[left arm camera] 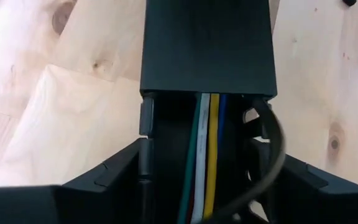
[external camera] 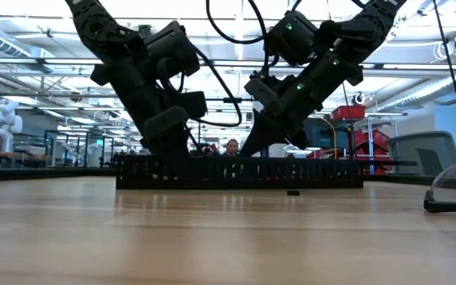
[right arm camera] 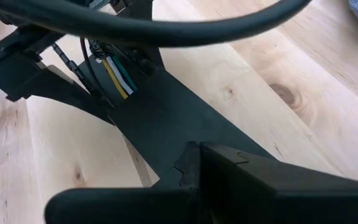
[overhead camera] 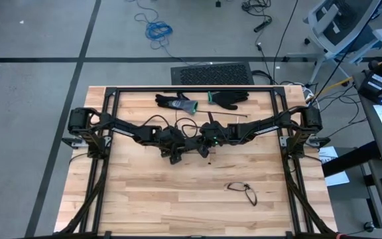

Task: Ziptie cables
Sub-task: Close the black cable duct

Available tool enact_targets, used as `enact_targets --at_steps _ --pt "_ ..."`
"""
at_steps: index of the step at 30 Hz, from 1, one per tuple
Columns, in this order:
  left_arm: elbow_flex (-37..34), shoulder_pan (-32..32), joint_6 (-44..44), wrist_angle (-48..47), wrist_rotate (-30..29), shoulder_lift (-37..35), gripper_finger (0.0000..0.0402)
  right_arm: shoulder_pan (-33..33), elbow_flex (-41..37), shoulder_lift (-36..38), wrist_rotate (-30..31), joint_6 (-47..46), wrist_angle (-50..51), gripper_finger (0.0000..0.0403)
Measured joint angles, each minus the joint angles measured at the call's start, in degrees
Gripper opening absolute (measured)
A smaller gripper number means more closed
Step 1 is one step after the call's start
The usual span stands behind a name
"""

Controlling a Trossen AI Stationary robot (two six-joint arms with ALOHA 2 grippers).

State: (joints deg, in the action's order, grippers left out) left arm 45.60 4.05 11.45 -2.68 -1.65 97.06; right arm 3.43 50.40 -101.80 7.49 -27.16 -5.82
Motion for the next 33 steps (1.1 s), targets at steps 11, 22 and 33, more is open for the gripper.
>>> enact_targets --at_steps 11,22,33 --pt "-0.23 -0.19 -0.17 2.02 -0.16 0.07 0.0244 0.03 -0.04 0.0 0.08 -0.07 0.11 0.0" --pt "-0.23 -0.22 -2.76 2.43 -0.3 0.07 0.0241 0.01 -0.04 0.0 0.0 -0.24 0.06 0.0" --pt "-0.23 -0.24 -3.25 2.6 -0.59 0.07 0.0238 0.01 -0.06 0.05 -0.04 0.19 -0.93 0.0"
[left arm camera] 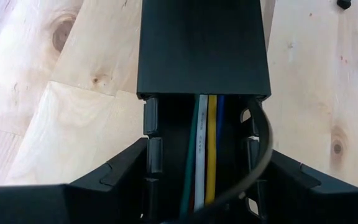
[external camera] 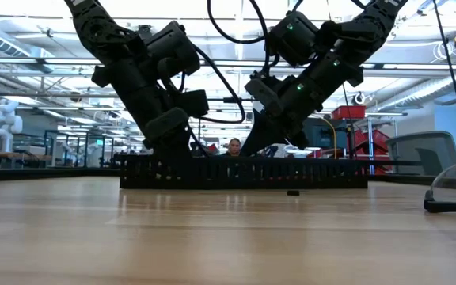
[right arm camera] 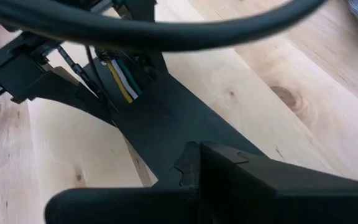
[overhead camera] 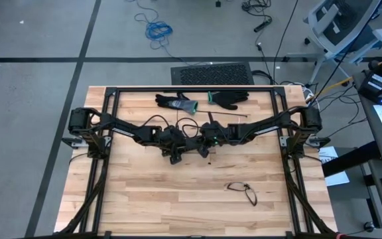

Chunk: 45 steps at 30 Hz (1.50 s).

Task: Ziptie cables
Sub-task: Close the black cable duct

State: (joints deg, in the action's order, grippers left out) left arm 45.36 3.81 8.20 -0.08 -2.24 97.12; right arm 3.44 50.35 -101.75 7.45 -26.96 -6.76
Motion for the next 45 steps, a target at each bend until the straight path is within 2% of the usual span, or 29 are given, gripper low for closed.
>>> enact_targets --at_steps 8,17,20,24,29,39,45 --pt "0.07 0.0 -0.12 0.65 -0.42 0.0 0.0237 -0.02 -0.26 1.69 -0.4 1.01 -3.37 0.0" --pt "0.17 0.0 -0.01 0.31 -0.81 0.0 0.0237 0.25 -0.11 8.65 0.07 2.62 -2.13 0.0" --pt "0.17 0.0 0.21 0.26 -0.82 0.0 0.0237 0.33 -0.07 11.23 1.36 2.42 3.33 0.0" --pt "0.17 0.0 0.3 0.2 -0.83 0.0 0.0237 0.55 -0.04 12.4 7.18 -0.05 14.49 0.0" --pt "0.17 0.0 0.33 0.17 -0.83 0.0 0.0237 1.53 -0.1 11.25 7.95 -3.7 25.6 0.0" --pt "0.15 0.0 0.34 -0.01 -1.05 0.0 0.0237 1.49 0.0 10.85 7.89 -3.89 24.78 0.0" --pt "0.04 0.0 0.47 -0.37 -1.07 -0.02 0.0237 1.27 0.37 5.88 6.14 -4.2 19.4 0.0"
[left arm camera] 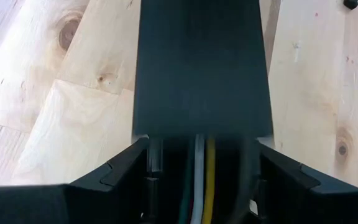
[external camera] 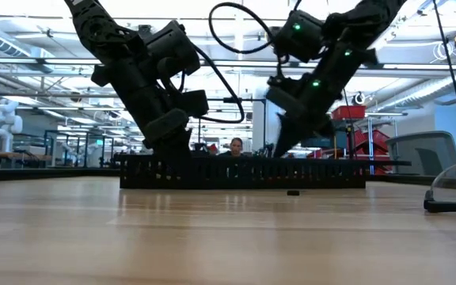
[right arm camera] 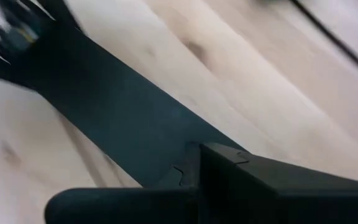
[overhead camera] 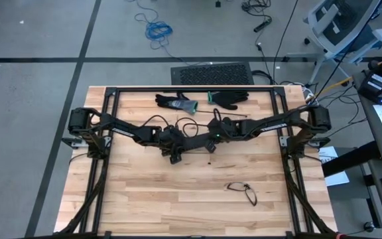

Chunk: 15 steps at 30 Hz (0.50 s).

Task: Ziptie cables
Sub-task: Close the black cable duct

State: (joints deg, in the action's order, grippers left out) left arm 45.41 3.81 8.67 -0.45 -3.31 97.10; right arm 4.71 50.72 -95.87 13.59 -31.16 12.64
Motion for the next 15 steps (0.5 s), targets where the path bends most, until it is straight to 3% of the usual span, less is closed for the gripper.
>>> enact_targets --at_steps 7,15 --pt "0.0 0.02 0.02 0.04 0.02 0.0 0.0237 -1.36 0.11 -6.69 -2.79 -2.12 -14.57 0.0" --pt "0.0 0.02 -0.07 0.08 -0.04 0.0 0.0237 -1.4 -0.44 -9.01 -5.23 -5.9 -26.27 0.0"
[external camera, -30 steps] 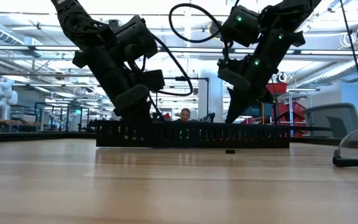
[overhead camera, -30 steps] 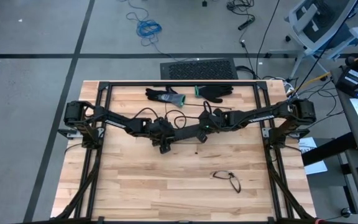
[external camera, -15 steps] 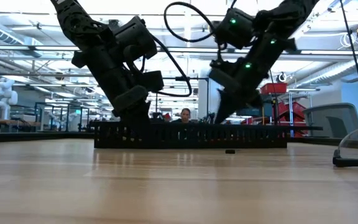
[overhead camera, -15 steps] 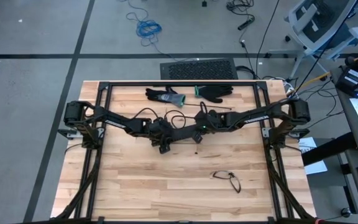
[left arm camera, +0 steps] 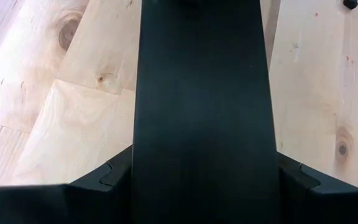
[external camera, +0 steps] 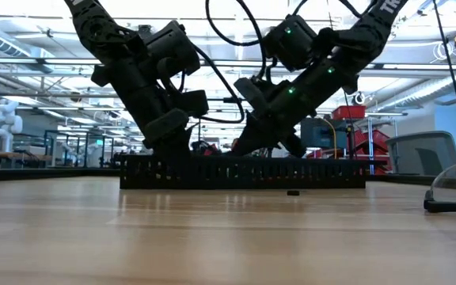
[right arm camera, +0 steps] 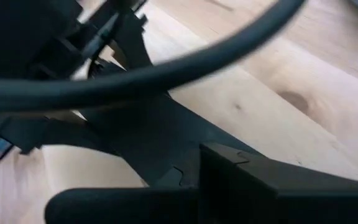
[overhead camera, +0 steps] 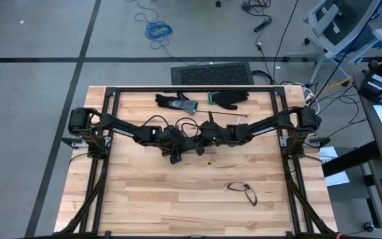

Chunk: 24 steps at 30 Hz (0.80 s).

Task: Ziptie cables
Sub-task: Close the black cable duct

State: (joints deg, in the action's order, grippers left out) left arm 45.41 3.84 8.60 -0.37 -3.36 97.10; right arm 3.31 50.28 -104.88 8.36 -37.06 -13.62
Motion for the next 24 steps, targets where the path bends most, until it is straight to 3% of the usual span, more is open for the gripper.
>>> enact_targets --at_steps 8,15,18,24 --pt "0.04 0.02 -0.57 0.69 -0.13 -0.07 0.0237 0.51 -0.21 0.64 -1.58 -0.42 -13.66 0.0" --pt "0.07 0.02 -0.57 0.31 -0.13 -0.11 0.0237 2.5 -0.16 5.14 -3.36 1.79 -15.51 0.0" --pt "0.07 0.02 -0.54 0.27 -0.11 -0.11 0.0237 3.66 0.0 9.81 -2.95 4.28 -8.77 0.0" --pt "0.07 0.02 -0.4 0.03 -0.11 -0.11 0.0237 5.4 0.05 19.11 -0.2 4.98 15.05 0.0"
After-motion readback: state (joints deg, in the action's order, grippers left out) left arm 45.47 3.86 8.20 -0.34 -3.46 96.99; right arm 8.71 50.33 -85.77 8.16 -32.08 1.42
